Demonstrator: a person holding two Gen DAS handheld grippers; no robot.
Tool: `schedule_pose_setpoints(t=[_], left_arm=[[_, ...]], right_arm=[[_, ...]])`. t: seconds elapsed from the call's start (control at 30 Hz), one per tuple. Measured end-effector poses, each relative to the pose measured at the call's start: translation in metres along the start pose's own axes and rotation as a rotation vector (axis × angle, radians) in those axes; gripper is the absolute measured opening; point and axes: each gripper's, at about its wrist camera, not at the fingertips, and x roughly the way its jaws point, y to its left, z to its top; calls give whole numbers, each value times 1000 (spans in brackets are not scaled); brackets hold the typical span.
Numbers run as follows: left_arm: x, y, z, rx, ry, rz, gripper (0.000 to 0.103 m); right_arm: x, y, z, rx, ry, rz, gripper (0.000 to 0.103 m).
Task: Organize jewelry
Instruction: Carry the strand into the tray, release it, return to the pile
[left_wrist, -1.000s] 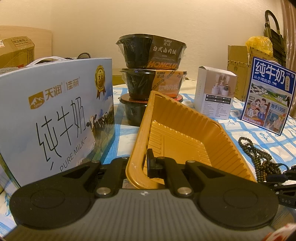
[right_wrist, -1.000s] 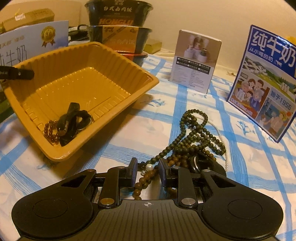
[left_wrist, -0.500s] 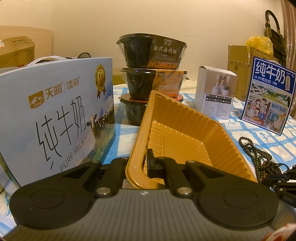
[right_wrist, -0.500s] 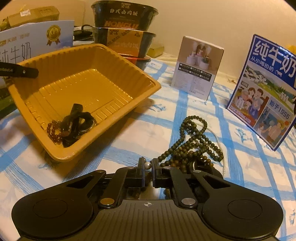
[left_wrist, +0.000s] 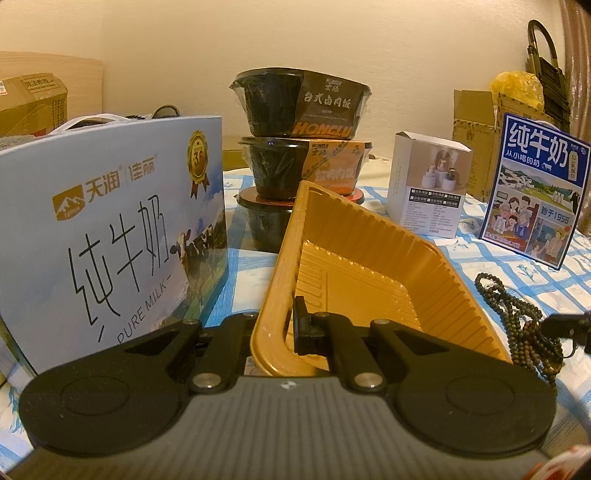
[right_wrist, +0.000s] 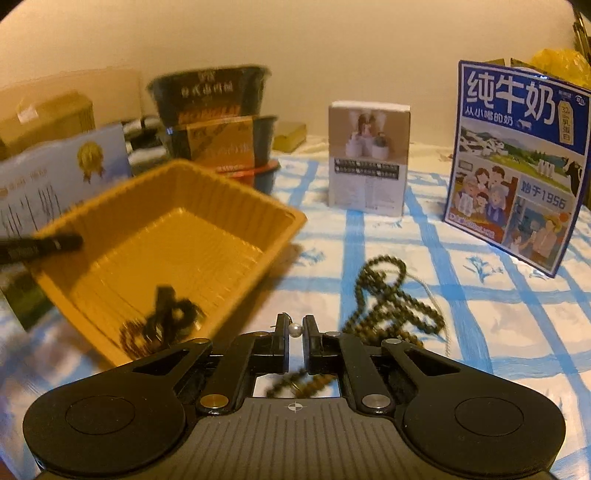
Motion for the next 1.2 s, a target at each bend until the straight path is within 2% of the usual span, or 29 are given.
schedule_pose_setpoints(t=[0.27, 0.43, 0.67, 0.77, 0.8, 0.83, 0.9, 1.1, 1.2], left_arm=[[0, -1, 0, 0, 0, -1, 6], [0, -1, 2, -3, 1, -3, 6], [1, 0, 0, -9, 7, -3, 6], [1, 1, 0, -10, 9, -4, 6], [2, 1, 0, -11, 9, -4, 6], [2, 1, 0, -11, 9, -4, 6], [2, 2, 0, -12, 9, -4, 6], [2, 2, 0, -13, 9, -4, 6], [2, 2, -1, -15, 9, -4, 6]], right_arm=[[4, 35, 24, 33, -49, 150, 7], [25, 64, 25, 24, -9, 233, 7], [56, 93, 13, 10, 52, 272, 7], [59, 97, 11, 4, 47, 271, 10], [57, 98, 11, -3, 38, 267, 21], [52, 97, 11, -6, 20, 268, 37], [41, 92, 11, 0, -14, 266, 45], [-1, 56, -1, 39, -52, 183, 45], [-17, 32, -17, 51, -40, 55, 45]])
